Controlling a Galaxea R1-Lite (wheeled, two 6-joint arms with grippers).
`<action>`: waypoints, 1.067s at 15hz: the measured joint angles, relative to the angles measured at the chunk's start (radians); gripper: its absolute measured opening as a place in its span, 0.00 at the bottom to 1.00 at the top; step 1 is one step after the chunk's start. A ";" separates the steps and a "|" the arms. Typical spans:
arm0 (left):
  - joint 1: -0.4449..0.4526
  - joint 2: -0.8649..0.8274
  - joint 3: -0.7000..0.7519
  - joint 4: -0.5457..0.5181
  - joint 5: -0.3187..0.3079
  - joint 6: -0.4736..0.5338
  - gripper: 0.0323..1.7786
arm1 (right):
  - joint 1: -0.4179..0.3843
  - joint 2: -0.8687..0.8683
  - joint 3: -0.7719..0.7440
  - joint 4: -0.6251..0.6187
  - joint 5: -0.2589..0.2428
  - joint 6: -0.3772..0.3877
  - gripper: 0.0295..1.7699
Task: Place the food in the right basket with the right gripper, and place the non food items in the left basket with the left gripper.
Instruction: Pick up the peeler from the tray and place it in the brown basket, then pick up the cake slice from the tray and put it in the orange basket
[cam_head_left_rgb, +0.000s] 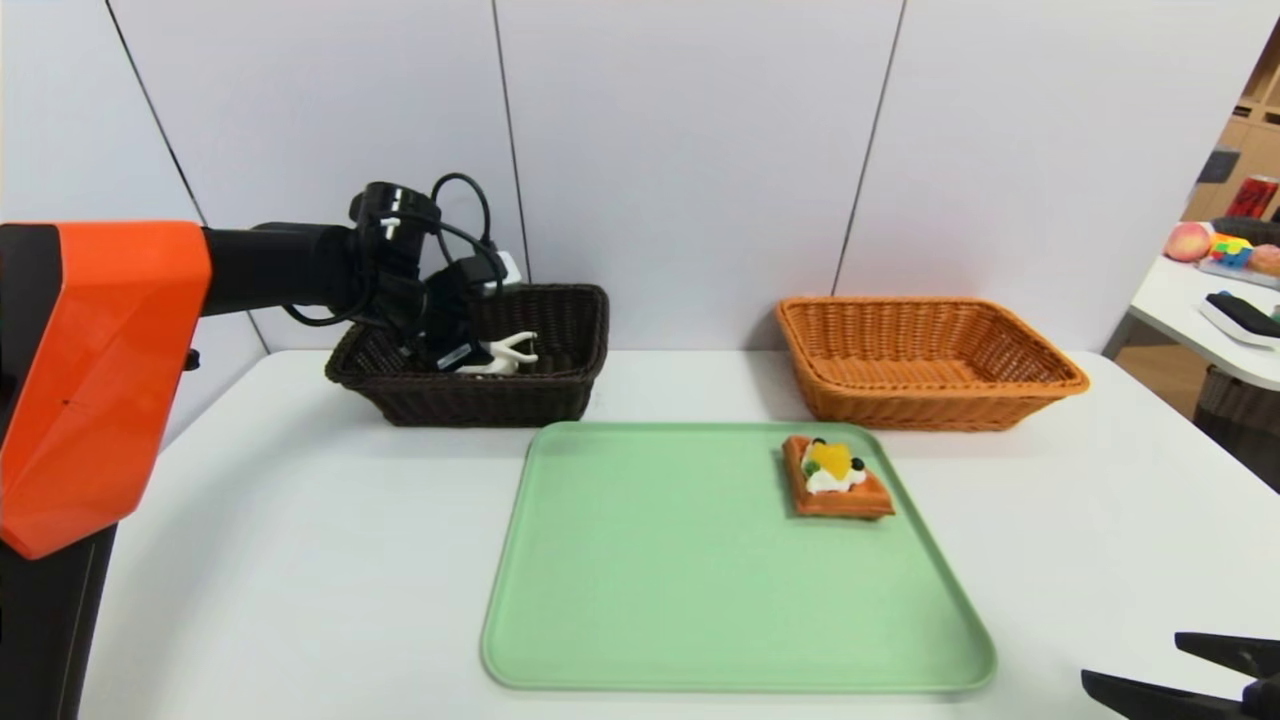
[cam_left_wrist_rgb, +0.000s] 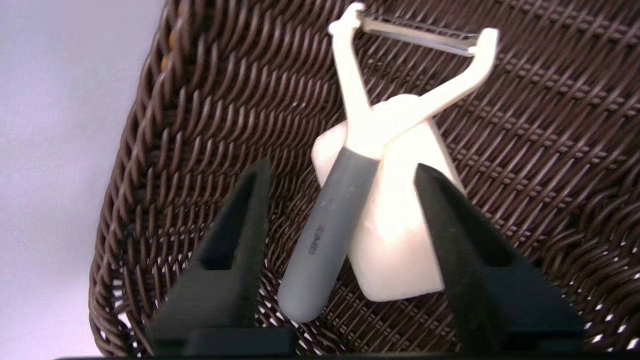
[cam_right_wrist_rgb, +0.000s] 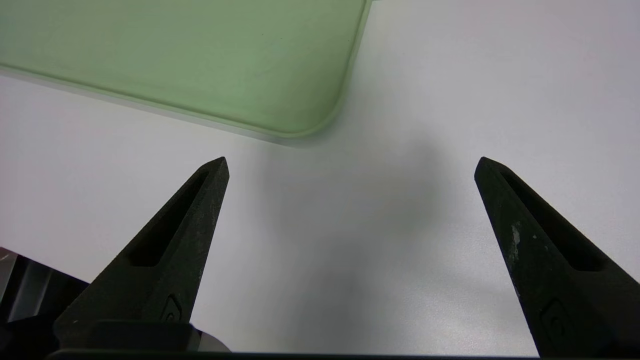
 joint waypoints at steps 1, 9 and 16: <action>-0.001 -0.005 -0.001 -0.014 0.000 -0.026 0.64 | 0.000 -0.001 0.000 0.002 -0.001 0.000 0.96; -0.095 -0.151 0.001 0.032 0.000 -0.514 0.84 | 0.001 -0.002 -0.008 -0.004 0.004 0.012 0.96; -0.298 -0.327 0.107 0.224 0.003 -1.129 0.91 | 0.002 -0.001 -0.021 -0.003 0.008 0.011 0.96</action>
